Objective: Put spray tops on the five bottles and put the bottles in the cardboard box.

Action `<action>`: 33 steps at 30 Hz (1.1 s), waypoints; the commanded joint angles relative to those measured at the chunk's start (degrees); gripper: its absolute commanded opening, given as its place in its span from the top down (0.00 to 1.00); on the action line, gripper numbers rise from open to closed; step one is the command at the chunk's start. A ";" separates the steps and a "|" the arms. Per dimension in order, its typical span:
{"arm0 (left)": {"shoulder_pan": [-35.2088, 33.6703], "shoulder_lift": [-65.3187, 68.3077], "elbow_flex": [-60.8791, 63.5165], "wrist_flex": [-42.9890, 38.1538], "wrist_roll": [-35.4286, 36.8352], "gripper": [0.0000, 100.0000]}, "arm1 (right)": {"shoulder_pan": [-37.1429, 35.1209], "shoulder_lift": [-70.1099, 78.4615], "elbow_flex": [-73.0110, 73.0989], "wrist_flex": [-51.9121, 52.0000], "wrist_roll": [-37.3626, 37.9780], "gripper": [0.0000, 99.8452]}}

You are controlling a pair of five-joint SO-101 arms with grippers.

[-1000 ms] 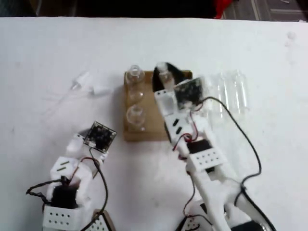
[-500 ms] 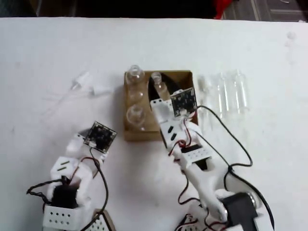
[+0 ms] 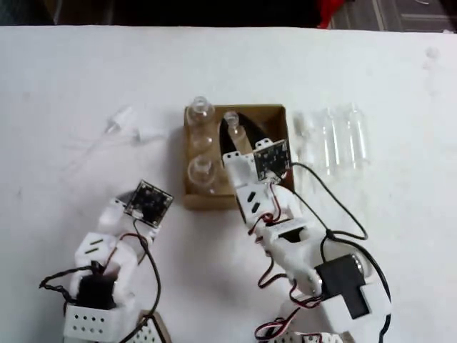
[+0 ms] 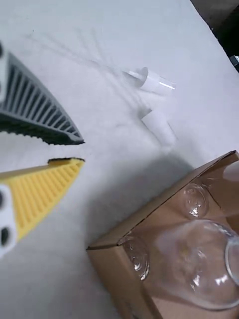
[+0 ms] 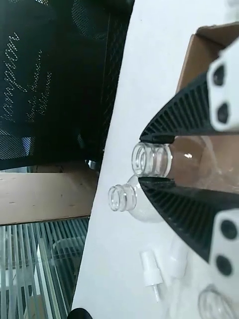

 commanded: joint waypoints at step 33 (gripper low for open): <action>0.31 -0.75 -0.09 0.35 -0.35 0.95 | -0.13 0.13 0.70 -1.10 -0.18 0.98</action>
